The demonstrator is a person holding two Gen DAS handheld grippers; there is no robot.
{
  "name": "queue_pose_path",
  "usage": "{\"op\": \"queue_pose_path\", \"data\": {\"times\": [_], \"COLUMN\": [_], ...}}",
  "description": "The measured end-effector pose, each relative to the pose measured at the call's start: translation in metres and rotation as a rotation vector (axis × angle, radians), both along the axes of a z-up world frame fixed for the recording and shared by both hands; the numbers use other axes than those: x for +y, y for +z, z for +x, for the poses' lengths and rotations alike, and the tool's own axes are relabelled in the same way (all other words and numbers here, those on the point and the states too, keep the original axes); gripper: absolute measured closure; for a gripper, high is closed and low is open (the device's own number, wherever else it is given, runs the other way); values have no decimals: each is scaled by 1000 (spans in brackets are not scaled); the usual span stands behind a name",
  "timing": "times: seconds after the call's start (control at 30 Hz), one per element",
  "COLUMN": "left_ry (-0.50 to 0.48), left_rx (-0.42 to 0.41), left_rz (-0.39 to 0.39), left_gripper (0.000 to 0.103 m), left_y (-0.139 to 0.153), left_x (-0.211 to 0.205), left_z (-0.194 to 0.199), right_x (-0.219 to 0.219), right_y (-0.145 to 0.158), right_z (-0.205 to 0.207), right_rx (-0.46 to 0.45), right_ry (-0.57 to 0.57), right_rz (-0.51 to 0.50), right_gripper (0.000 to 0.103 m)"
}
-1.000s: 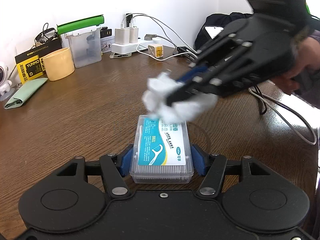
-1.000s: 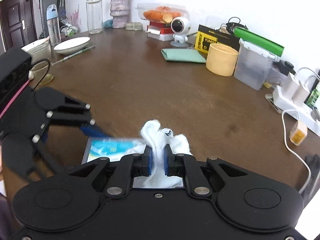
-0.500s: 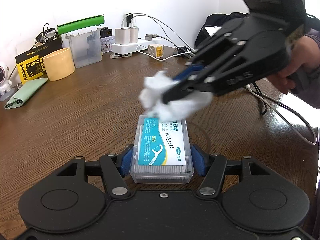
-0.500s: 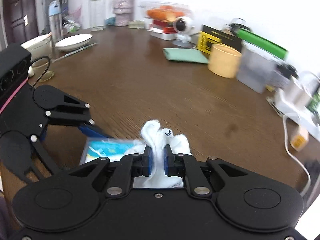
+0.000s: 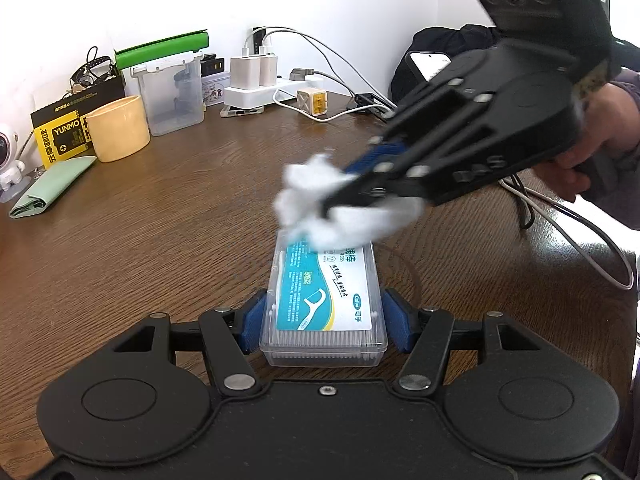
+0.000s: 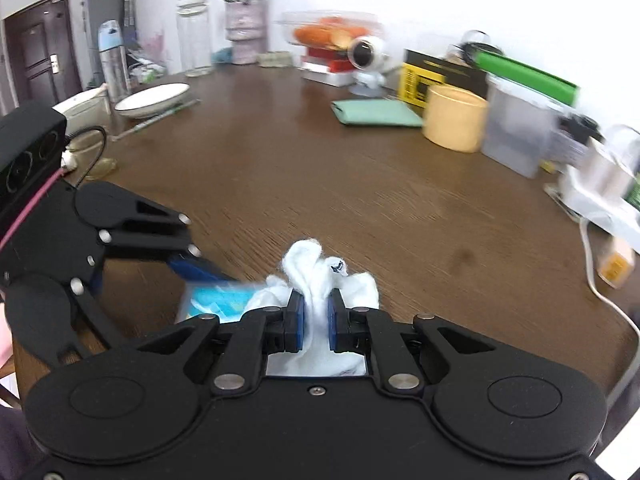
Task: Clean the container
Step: 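Keep wiping the floss box lid with the wipe in the right gripper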
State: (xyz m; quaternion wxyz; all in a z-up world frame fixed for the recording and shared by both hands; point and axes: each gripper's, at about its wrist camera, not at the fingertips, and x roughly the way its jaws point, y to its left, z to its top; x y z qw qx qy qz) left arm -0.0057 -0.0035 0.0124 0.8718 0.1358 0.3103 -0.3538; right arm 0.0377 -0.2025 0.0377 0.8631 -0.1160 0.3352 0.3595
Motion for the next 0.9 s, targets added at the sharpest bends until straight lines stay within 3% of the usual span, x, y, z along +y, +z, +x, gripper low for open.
{"op": "queue_pose_path", "data": {"times": [0.17,0.27,0.5,0.73,0.9], "left_ry": [2,4,0,-1,1], "left_rx": [2,0,-2,3,1], "left_rz": [-3,0,0,-5,-3], "left_gripper": [44,44,44,44,44], "left_y": [0,0,-1,0,1], "left_x": [0,0,0,1,1], "left_z": [1,1,-3,-1,-1], "right_x": [11,26,0,20,17], "right_y": [1,0,-1,2,1], "right_z": [-14,-10,4,-15,6], "right_rx": [67,55,15,83,15], "right_ry": [100,136,-4,134,31], "right_rz": [80,89,21,100,53], "right_gripper": [91,91,91,91,91]}}
